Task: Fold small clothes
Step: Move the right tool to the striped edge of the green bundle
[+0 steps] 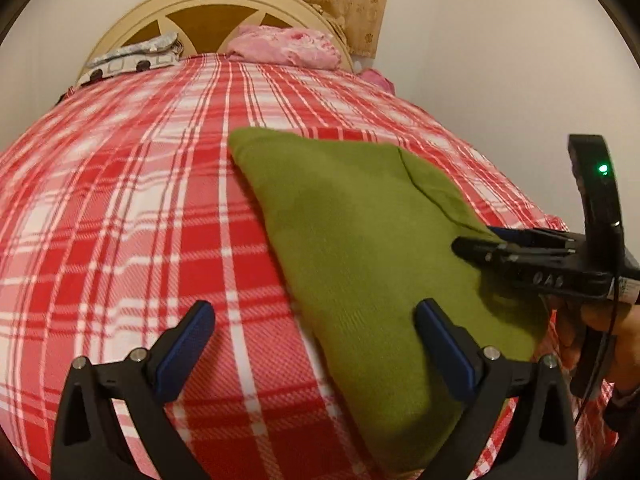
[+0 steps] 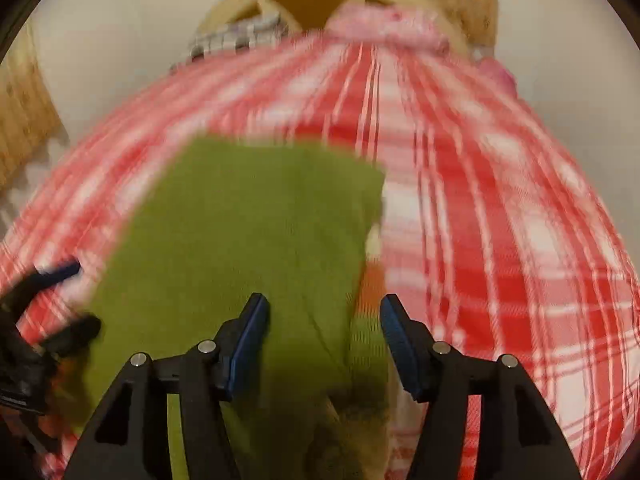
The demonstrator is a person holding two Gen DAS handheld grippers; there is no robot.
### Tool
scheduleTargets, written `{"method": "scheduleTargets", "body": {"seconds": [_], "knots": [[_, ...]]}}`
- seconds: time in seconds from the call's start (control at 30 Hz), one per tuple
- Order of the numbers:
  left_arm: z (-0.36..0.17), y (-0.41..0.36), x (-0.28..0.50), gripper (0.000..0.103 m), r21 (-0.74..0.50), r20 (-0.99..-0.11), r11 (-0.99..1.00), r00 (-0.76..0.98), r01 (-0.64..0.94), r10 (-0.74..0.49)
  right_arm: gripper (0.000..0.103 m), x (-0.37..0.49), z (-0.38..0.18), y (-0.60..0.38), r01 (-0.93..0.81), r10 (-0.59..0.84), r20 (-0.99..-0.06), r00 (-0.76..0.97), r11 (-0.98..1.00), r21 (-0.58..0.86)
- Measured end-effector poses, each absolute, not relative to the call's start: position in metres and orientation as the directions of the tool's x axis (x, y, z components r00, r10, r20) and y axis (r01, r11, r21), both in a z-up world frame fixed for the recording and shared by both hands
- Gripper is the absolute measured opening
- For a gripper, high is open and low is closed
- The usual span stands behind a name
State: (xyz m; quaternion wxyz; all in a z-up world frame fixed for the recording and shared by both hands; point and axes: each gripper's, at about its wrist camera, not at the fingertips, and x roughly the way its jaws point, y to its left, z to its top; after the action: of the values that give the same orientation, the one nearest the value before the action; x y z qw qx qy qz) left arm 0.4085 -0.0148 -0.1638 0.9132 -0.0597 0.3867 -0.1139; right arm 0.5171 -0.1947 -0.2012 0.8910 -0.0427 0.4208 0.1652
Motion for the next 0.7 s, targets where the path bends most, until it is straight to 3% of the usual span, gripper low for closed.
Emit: {"method": "scheduleTargets", "body": {"seconds": [0.27, 0.7], "knots": [[-0.165, -0.015, 0.407, 0.102, -0.322, -0.662, 0.921, 0.643, 0.219, -0.384, 0.060, 0.537, -0.191, -0.249, -0.293, 0.440, -0.680, 0.587, 0.898, 0.329], [-0.184, -0.028, 0.422, 0.103, -0.307, -0.722, 0.930, 0.588, 0.201, -0.365, 0.060, 0.612, -0.234, -0.257, -0.308, 0.686, -0.602, 0.409, 0.725, 0.616]]}}
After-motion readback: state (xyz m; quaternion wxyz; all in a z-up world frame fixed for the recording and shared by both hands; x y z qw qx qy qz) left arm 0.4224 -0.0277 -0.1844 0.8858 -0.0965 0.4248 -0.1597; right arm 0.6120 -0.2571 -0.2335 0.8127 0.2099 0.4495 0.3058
